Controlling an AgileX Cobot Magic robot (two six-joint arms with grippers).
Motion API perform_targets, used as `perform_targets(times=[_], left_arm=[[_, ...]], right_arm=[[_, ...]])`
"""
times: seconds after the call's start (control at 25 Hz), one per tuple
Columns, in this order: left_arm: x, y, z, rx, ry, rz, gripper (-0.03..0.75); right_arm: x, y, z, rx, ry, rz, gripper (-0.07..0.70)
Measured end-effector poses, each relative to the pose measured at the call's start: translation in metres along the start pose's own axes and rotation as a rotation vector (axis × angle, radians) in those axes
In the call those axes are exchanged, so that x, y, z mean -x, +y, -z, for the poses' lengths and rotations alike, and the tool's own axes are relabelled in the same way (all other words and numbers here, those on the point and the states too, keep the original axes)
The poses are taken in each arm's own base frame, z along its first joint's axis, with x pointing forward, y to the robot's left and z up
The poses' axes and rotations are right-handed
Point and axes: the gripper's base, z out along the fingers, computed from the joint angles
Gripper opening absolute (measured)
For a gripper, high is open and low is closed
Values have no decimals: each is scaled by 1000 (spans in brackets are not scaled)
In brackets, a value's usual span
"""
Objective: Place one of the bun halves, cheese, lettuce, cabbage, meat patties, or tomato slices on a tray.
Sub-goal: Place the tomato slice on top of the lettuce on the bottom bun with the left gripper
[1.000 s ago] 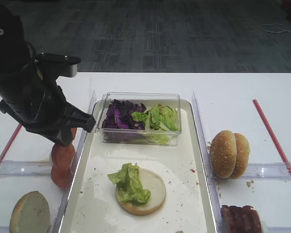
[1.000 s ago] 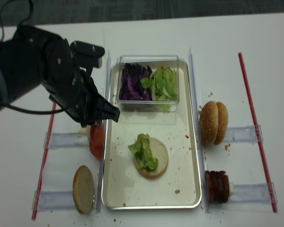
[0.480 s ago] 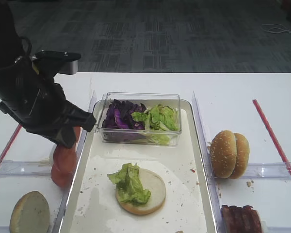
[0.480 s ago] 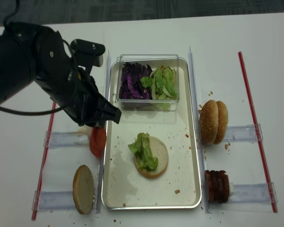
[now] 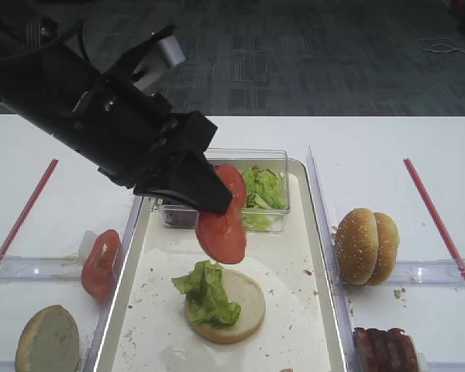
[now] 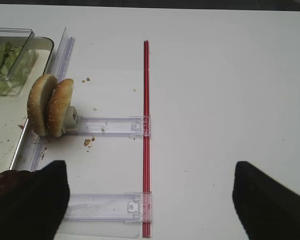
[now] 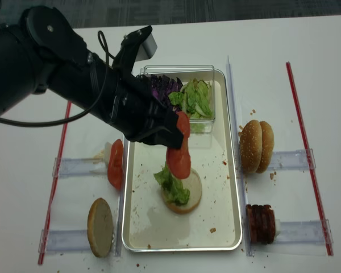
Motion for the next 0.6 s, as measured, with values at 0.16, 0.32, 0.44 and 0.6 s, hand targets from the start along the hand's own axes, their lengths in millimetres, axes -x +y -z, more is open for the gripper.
perform_targets(times=[0.16, 0.32, 0.44, 0.6], left_arm=[[1, -3, 0, -35, -11, -9, 85], [1, -3, 0, -37, -10, -16, 85], [1, 0, -4, -40, 8, -8, 85], [2, 12, -18, -38, 48, 21, 85]], right_arm=[[0, 0, 0, 0, 0, 0, 685], [0, 0, 0, 0, 0, 0, 685], [0, 0, 0, 0, 0, 0, 685], [0, 0, 0, 0, 0, 0, 685]])
